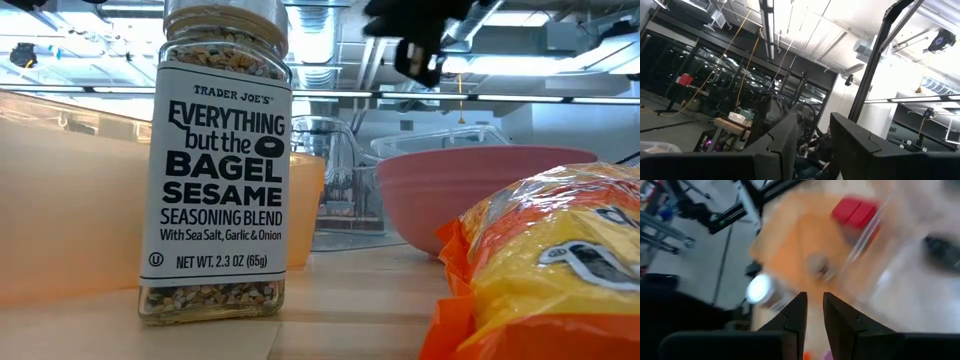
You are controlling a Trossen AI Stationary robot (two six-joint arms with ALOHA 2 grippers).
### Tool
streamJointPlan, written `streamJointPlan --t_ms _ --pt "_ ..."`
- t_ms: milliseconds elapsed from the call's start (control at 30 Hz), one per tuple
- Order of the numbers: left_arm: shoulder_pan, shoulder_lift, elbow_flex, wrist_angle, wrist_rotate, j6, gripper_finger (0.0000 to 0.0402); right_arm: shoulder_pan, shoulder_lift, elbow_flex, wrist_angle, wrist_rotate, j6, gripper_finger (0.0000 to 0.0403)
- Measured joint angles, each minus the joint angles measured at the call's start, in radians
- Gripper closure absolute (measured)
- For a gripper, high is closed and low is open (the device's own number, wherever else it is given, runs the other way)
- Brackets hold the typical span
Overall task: Pick & Place Food Item
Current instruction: Put the green noodle pack into the transparent container
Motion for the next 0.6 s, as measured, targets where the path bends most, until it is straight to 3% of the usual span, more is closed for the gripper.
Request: streamJointPlan --t_ms 233,600 --pt "0.0 0.0 0.0 0.017 0.043 0.012 0.0289 0.153 0.0 0.0 -0.102 -0.043 0.215 0.0343" --pt "0.0 0.0 0.0 0.038 0.044 0.033 0.0289 0.409 0.001 0.0 -0.188 -0.002 0.518 0.0343"
